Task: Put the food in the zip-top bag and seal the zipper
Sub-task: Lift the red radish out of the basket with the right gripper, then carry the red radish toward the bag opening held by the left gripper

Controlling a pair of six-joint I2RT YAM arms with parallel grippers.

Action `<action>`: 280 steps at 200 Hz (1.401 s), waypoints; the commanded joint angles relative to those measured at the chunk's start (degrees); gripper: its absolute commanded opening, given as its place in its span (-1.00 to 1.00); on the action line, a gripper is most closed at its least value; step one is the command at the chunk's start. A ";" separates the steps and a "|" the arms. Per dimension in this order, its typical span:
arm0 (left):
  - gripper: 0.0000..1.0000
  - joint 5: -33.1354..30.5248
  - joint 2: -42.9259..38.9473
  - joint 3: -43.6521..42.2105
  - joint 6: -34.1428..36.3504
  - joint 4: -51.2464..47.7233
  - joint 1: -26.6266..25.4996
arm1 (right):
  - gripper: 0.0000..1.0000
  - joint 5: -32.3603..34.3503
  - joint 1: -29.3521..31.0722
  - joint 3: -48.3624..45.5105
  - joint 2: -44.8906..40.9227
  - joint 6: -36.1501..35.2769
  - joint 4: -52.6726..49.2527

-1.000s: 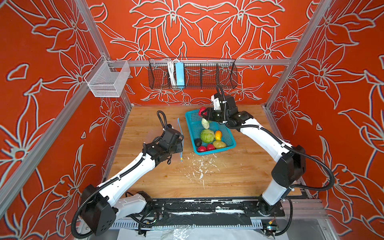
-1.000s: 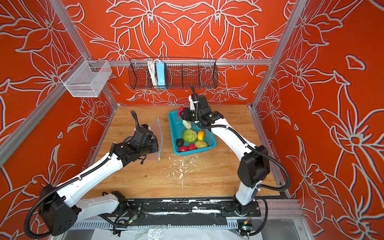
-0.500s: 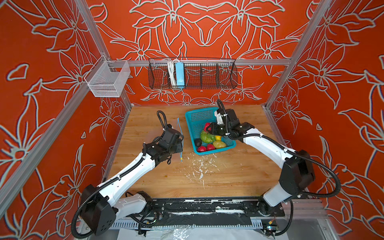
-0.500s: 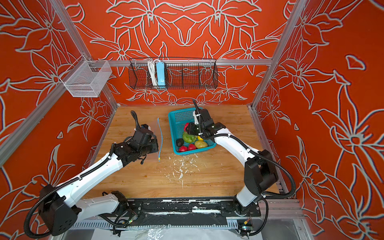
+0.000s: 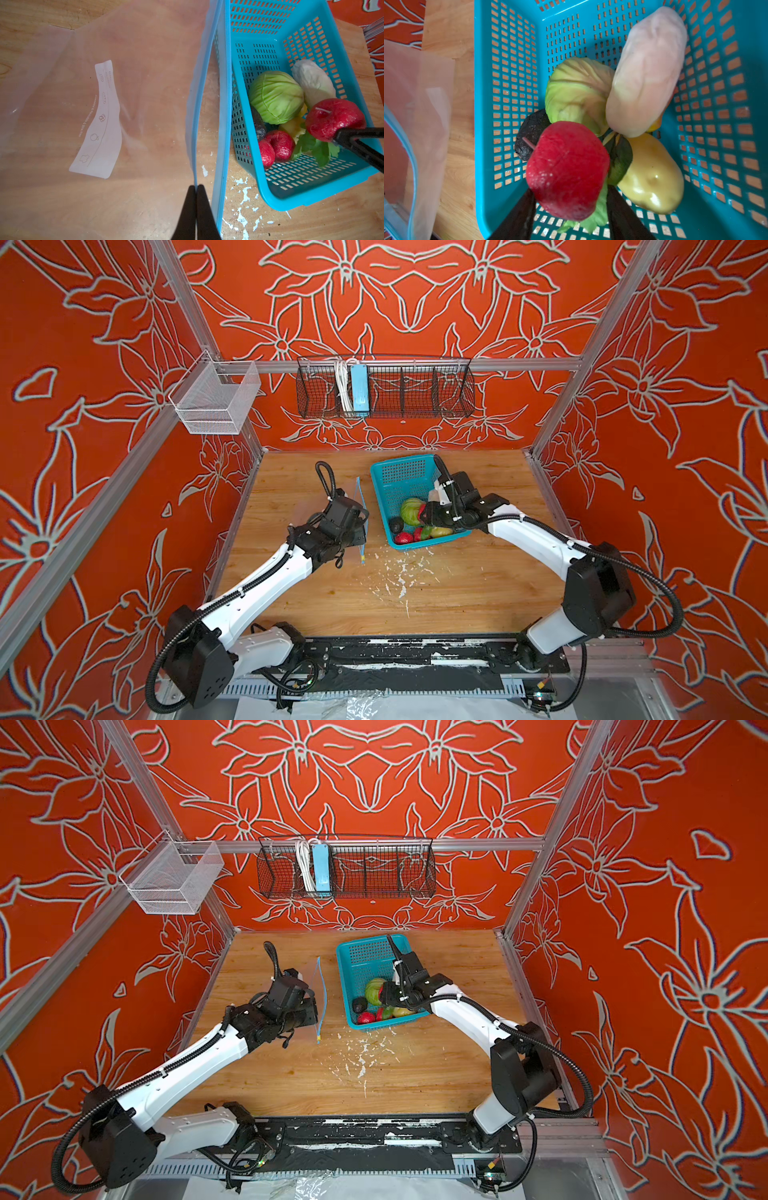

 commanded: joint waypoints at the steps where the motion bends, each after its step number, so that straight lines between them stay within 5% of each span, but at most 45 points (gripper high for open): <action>1: -1.00 -0.19 0.58 0.38 -0.28 0.16 -0.20 | 0.21 2.15 -0.08 0.79 -0.97 -0.45 -3.01; 96: -1.00 -0.02 0.72 0.72 -0.29 0.42 -0.19 | 0.19 4.16 -0.13 3.73 1.11 -0.85 -6.21; 191: -1.00 1.00 1.05 1.73 -0.81 0.75 -0.20 | -0.21 -1.10 0.00 3.04 -4.16 -0.71 -0.97; 280: -1.00 2.45 0.66 2.21 -0.77 1.52 -0.21 | -0.29 -11.48 1.11 -1.11 -11.68 6.18 8.81</action>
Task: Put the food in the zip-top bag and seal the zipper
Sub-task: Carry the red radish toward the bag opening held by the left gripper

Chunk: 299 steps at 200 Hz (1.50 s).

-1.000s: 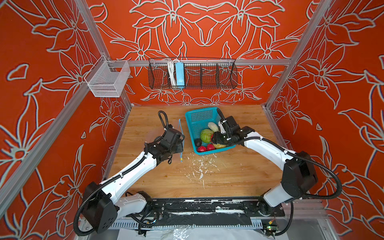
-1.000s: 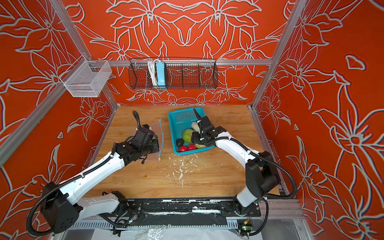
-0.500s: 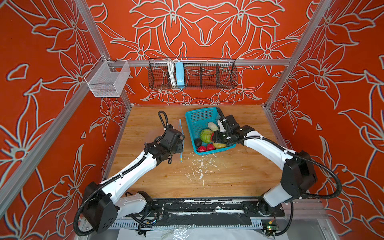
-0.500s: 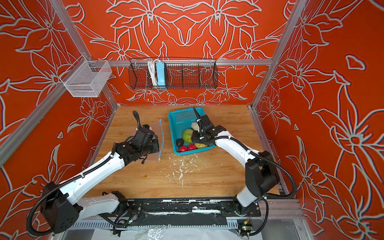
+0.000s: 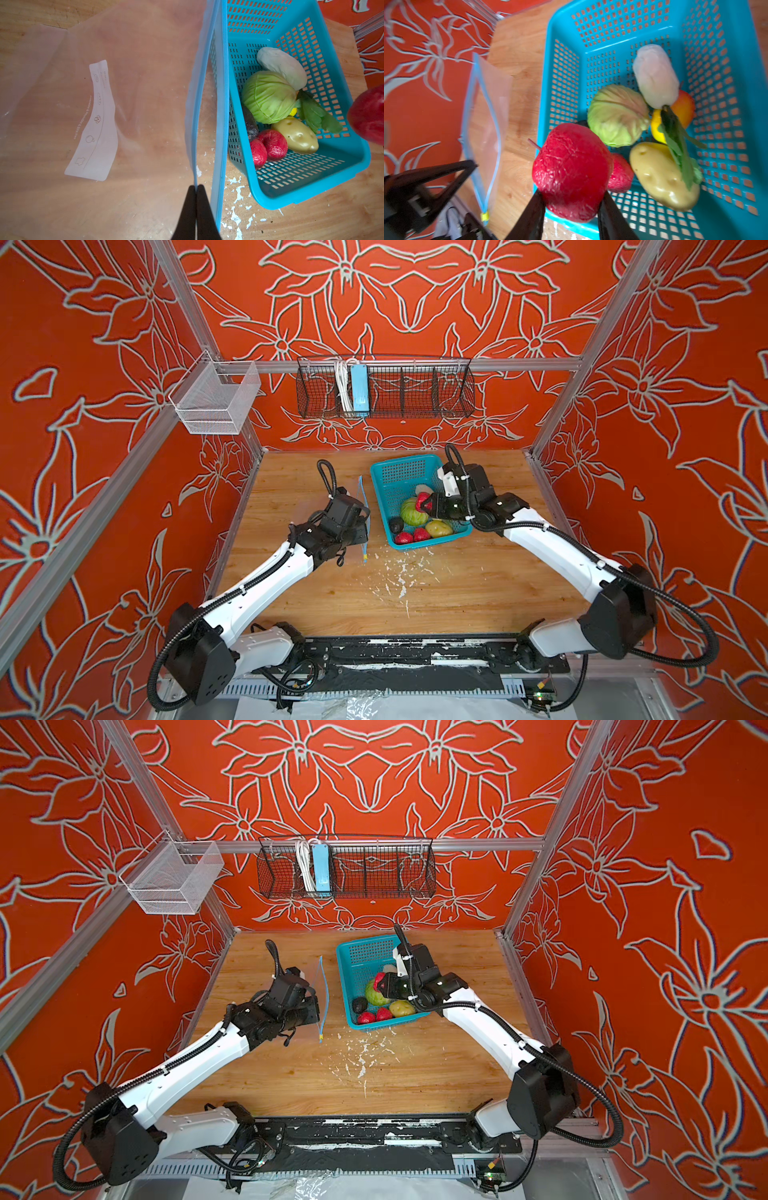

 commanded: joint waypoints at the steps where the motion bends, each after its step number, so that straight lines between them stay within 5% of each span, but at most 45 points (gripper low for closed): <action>1: -1.00 0.50 -0.16 1.12 -0.70 1.06 -0.19 | -0.29 -4.63 0.93 -2.02 -3.02 4.66 5.60; 144: -1.00 3.84 -2.17 1.30 1.35 2.92 -0.20 | -0.31 -5.46 12.51 1.80 4.90 8.08 14.30; 299: -1.00 2.28 -5.70 2.70 3.21 -0.05 -0.18 | -0.33 -1.53 16.22 12.09 18.82 6.28 6.84</action>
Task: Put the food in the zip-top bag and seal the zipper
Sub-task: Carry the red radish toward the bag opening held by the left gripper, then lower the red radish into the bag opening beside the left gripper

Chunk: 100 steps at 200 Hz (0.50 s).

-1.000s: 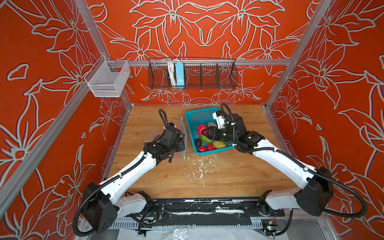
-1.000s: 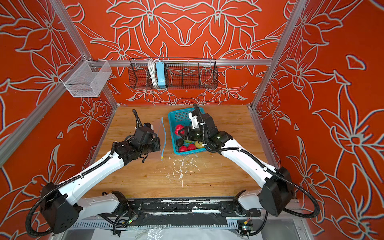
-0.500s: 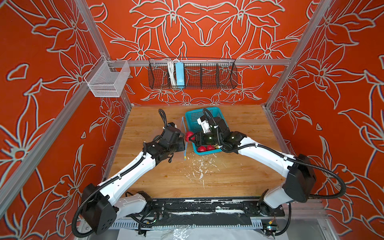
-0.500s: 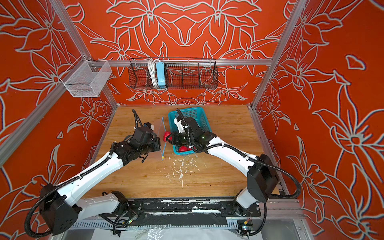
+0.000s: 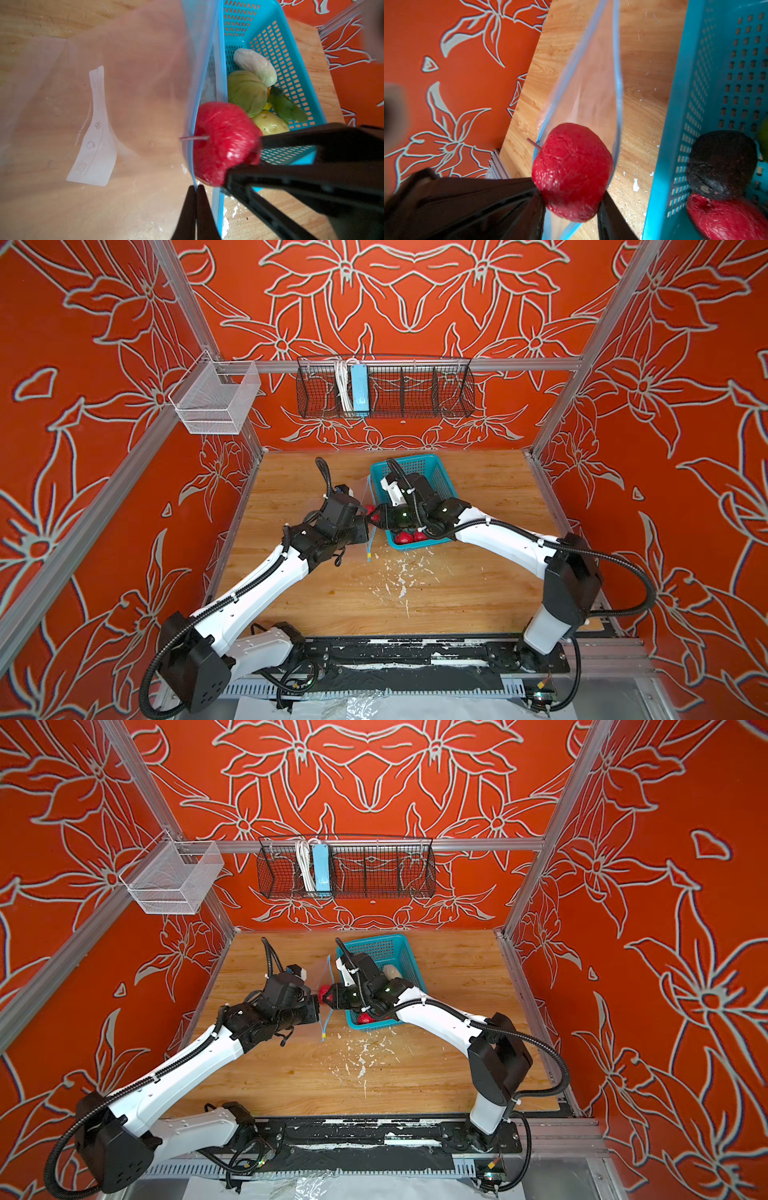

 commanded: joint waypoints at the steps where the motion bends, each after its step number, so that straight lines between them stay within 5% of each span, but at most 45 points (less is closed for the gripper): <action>1: -1.00 -1.55 -2.43 2.07 0.82 -0.67 -0.22 | -0.33 1.42 0.41 1.82 1.31 -0.28 -2.69; 80: -1.00 -2.62 -3.29 2.91 2.12 -0.95 -0.17 | -0.28 -0.42 1.33 5.38 2.99 -0.86 -5.37; 100: -1.00 -2.35 -3.15 2.95 2.31 -0.21 -0.16 | -0.03 -1.86 1.90 7.32 3.34 -1.07 -5.86</action>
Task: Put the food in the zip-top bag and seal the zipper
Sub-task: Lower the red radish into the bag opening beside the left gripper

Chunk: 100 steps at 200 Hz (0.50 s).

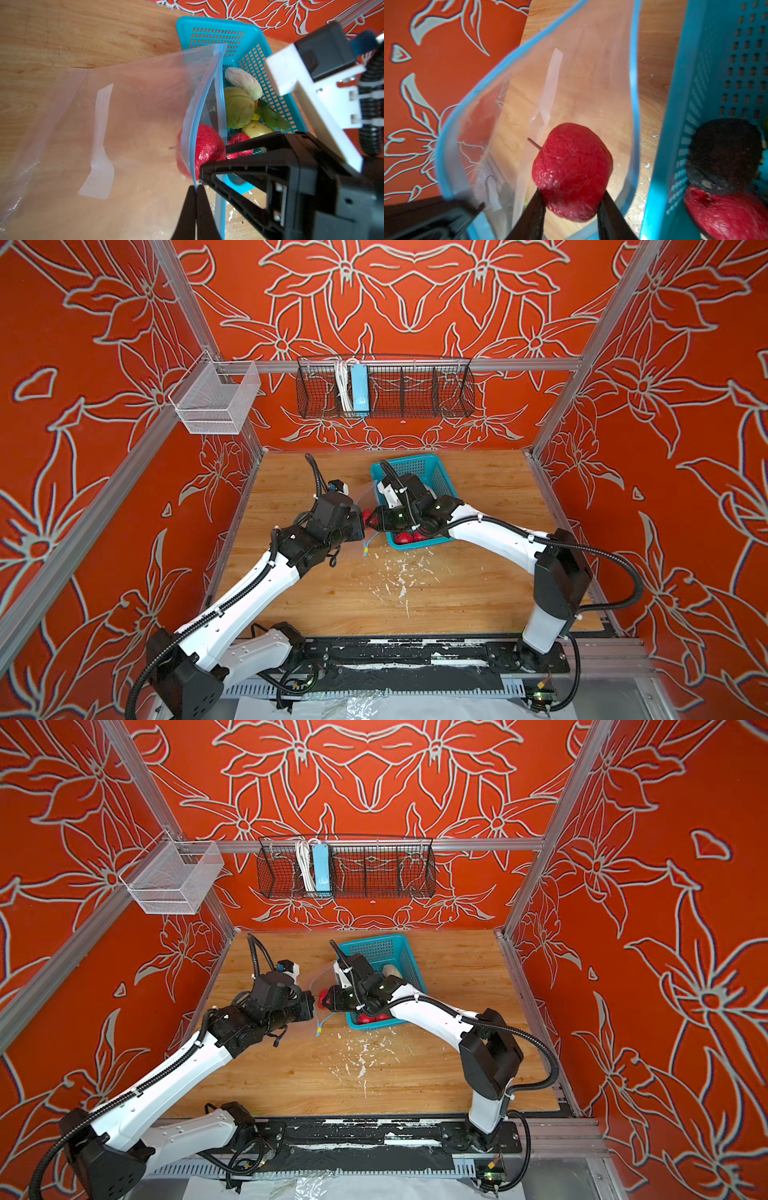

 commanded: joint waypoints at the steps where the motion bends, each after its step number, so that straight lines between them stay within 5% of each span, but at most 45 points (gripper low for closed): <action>1: -1.00 -0.74 0.14 1.22 0.84 0.68 -0.17 | -0.01 -1.54 1.14 3.48 0.76 -0.70 -1.21; 30: -1.00 -1.18 0.07 1.32 1.10 1.06 -0.22 | 0.34 -1.44 1.34 7.43 1.69 -1.70 -5.60; 100: -1.00 -1.50 -1.97 2.03 -0.27 0.59 -0.18 | 0.71 6.60 1.17 10.90 -1.78 -6.02 -14.80</action>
